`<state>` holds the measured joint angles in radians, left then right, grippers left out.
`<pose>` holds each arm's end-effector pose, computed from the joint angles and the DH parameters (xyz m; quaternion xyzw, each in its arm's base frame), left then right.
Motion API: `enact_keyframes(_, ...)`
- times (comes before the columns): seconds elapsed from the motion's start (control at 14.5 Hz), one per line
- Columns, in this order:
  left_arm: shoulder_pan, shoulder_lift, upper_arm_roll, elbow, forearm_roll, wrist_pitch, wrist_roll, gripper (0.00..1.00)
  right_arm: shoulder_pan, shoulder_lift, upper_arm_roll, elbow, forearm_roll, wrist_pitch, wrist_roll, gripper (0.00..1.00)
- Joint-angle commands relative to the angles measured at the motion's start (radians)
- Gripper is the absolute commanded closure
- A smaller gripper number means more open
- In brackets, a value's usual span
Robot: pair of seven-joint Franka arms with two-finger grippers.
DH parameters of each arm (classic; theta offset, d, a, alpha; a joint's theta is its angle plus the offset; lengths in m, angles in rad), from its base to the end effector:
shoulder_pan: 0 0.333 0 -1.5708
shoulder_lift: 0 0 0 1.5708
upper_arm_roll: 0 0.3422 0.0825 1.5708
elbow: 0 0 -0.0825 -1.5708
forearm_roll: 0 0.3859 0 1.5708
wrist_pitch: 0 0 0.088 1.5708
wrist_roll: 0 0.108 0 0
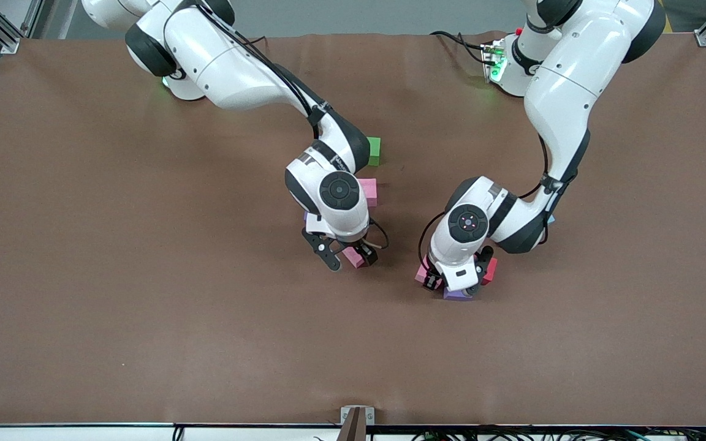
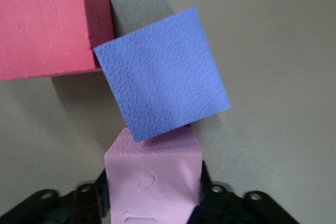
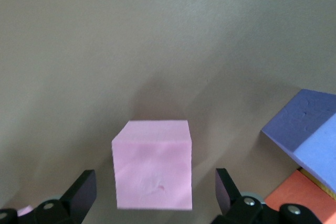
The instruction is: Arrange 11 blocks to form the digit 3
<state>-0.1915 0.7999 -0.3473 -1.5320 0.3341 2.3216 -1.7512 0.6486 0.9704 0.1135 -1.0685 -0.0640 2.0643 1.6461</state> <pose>0.6524 -0.3298 0.2220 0.8544 0.5191 0.0114 0.0209 0.6038 0.5272 0.2546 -0.8991 0.4371 0.0113 0.0208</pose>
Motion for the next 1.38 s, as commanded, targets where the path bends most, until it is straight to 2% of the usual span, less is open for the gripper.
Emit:
enact_keyframes(0.0,0.023,-0.008,-0.009,0.015,0.01,0.001,0.007,0.81,0.026,0.043,-0.034,0.036,-0.008,0.006,0.035,0.0)
enact_keyframes(0.14,0.024,-0.042,-0.019,0.013,-0.001,-0.027,0.001,0.81,0.046,0.062,-0.052,0.036,-0.008,0.026,0.037,0.04)
enact_keyframes(0.28,0.023,-0.08,-0.019,0.012,-0.041,-0.089,0.001,0.81,0.049,0.063,-0.054,0.036,-0.008,0.036,0.037,0.14)
enact_keyframes(0.34,0.021,-0.099,-0.024,0.007,-0.044,-0.14,-0.001,0.81,0.051,0.063,-0.054,0.036,-0.008,0.036,0.035,0.3)
enact_keyframes(0.41,0.021,-0.111,-0.033,0.006,-0.046,-0.172,-0.007,0.82,0.051,0.063,-0.054,0.036,-0.008,0.036,0.031,0.49)
enact_keyframes(0.48,0.023,-0.12,-0.044,0.007,-0.055,-0.198,-0.042,0.83,0.049,0.062,-0.054,0.036,-0.008,0.036,0.02,0.77)
enact_keyframes(0.55,0.02,-0.133,-0.051,0.01,-0.059,-0.249,-0.078,0.83,0.045,0.059,-0.054,0.035,-0.008,0.033,-0.003,0.93)
enact_keyframes(0.62,0.023,-0.151,-0.056,0.0,-0.061,-0.289,-0.085,0.83,0.037,0.053,-0.052,0.032,-0.007,0.03,-0.069,0.98)
enact_keyframes(0.83,0.043,-0.205,-0.062,0.009,-0.081,-0.314,-0.068,0.84,0.005,0.004,-0.049,0.015,0.009,0.014,-0.406,0.98)
enact_keyframes(1.03,0.046,-0.22,-0.064,0.009,-0.089,-0.314,-0.042,0.84,-0.041,-0.087,-0.043,-0.103,0.009,0.006,-0.708,0.98)
enact_keyframes(1.31,0.046,-0.237,-0.064,0.007,-0.09,-0.315,-0.037,0.84,-0.092,-0.159,-0.043,-0.223,0.009,0.014,-0.935,0.98)
